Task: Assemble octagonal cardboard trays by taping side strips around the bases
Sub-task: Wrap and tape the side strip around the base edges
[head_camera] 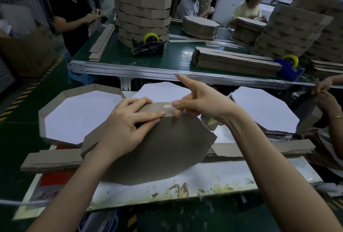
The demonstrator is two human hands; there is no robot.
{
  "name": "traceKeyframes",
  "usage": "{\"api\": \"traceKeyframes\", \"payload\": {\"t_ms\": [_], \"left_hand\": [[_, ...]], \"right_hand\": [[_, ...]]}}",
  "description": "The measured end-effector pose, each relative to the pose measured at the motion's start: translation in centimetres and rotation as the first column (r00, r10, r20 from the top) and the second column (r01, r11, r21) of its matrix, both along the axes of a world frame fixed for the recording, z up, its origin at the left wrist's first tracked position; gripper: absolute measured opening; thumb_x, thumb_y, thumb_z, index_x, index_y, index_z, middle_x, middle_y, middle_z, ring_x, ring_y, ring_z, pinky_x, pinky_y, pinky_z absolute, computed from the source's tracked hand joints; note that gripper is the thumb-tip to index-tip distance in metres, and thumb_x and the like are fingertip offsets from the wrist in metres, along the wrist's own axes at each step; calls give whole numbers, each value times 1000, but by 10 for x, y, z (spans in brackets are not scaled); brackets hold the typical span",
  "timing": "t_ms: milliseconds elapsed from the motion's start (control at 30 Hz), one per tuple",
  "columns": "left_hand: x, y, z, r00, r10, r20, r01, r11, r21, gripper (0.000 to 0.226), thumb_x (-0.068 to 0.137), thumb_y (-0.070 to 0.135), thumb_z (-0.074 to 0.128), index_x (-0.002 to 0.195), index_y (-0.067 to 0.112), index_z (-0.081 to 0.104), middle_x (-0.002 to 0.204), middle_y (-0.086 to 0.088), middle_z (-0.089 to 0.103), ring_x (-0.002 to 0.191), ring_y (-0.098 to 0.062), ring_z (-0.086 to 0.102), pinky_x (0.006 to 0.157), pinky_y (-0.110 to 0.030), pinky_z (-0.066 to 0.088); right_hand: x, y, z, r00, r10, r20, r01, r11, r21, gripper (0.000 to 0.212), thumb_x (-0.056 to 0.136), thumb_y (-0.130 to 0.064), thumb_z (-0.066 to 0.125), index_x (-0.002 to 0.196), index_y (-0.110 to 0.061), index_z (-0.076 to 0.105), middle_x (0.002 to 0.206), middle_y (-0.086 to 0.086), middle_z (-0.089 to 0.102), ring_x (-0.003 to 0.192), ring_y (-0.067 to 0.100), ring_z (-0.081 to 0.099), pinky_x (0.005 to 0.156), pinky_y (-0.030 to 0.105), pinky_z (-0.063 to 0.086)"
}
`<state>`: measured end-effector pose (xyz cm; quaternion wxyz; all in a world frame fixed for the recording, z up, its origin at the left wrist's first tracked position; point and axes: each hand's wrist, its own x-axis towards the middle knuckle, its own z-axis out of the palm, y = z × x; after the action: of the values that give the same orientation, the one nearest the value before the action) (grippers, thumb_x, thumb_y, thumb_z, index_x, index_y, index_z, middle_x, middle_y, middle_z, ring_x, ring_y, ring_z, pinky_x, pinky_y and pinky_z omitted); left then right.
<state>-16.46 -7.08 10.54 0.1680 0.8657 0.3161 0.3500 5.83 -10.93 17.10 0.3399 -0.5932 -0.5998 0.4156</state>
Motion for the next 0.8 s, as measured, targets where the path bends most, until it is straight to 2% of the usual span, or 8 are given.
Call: {"api": "traceKeyframes", "payload": {"t_ms": [67,100,167,233,300,533,667,800], "left_hand": [[1,0,0,1000,16,1,-16,1000,-9,25,89,32,61,112,33,71,127,3,61,115,-17,46,89,-25,34],[1,0,0,1000,21,5,-21,1000,-13,24,89,31,62,111,33,72,126,4,60,115,-16,45,90,-24,33],[1,0,-1,999,31,14,-31,999,-16,23,90,32,63,111,32,73,122,12,58,116,-15,44,91,-25,33],[2,-1,-2,998,55,29,-53,997,-48,24,89,35,64,112,30,68,112,25,51,112,-12,45,89,-28,38],[2,-1,-2,995,87,39,-83,991,-104,30,88,38,65,116,28,56,104,23,45,109,-13,46,88,-34,44],[3,-2,0,994,99,45,-96,992,-77,42,87,33,68,120,17,48,107,11,44,108,-24,50,87,-35,39],[1,-1,-2,997,69,37,-67,997,-43,43,88,34,67,124,20,47,108,15,41,108,-22,49,87,-35,38],[1,-2,-6,998,57,35,-56,998,-13,42,89,35,66,124,25,45,106,18,37,105,-16,45,84,-33,37]], "right_hand": [[-8,-4,3,999,-31,-23,31,999,-17,60,93,-10,67,145,-21,40,86,8,77,47,7,47,47,12,38],[-13,-5,6,996,-62,-61,61,998,-6,43,93,-8,66,132,-19,52,90,10,77,44,9,40,44,13,35],[-20,-8,8,968,-134,-211,134,991,-11,17,93,-1,58,102,-14,59,95,14,76,40,9,31,40,14,30],[-27,-9,6,897,-210,-388,191,978,-86,23,93,7,47,83,-11,57,97,17,75,36,6,28,36,13,26],[-33,-12,2,813,-264,-519,214,964,-157,31,91,12,39,75,-9,55,97,19,73,34,3,28,34,13,24],[-41,-28,-18,697,-317,-643,187,946,-263,34,90,12,33,93,3,65,93,14,74,35,2,30,31,10,24],[-45,-39,-29,659,-350,-666,187,933,-306,35,90,10,31,100,5,64,97,14,73,35,3,31,31,10,24],[-48,-49,-36,662,-383,-644,209,920,-332,30,91,6,39,102,4,66,98,13,74,35,2,30,34,10,20]]}}
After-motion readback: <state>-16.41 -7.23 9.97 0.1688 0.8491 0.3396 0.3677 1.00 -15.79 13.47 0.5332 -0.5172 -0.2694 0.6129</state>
